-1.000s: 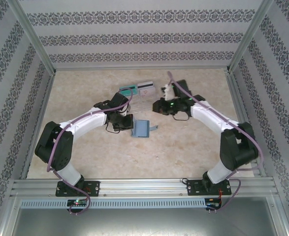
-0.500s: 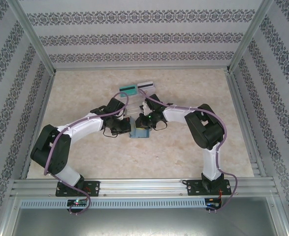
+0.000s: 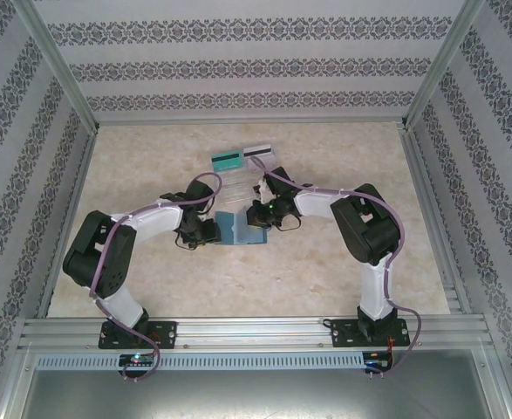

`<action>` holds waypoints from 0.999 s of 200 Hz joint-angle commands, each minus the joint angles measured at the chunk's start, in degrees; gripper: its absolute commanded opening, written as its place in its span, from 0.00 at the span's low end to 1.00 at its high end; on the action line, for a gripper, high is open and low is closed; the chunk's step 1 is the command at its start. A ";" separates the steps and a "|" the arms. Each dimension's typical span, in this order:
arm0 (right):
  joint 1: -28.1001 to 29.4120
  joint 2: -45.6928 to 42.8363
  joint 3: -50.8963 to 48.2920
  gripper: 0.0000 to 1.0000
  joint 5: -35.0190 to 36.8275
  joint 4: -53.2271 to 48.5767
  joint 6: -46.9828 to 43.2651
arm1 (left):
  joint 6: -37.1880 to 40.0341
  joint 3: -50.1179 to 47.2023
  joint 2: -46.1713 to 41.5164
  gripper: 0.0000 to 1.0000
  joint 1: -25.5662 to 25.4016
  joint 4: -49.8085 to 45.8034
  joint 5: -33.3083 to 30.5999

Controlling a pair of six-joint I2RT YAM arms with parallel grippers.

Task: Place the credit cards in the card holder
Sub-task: Open the card holder at the center of the table.

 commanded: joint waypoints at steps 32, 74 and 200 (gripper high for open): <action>-0.16 -1.41 -0.49 0.14 4.21 -6.02 -2.89 | 2.50 4.13 -2.35 0.51 0.76 -8.90 -5.19; 1.03 -2.80 1.50 0.15 7.74 -10.12 -4.67 | 1.68 11.48 -8.87 0.54 0.83 -9.89 -0.98; 7.70 -2.02 11.33 0.15 11.45 -17.16 -5.41 | -4.78 -0.16 -11.29 0.52 3.77 2.24 6.72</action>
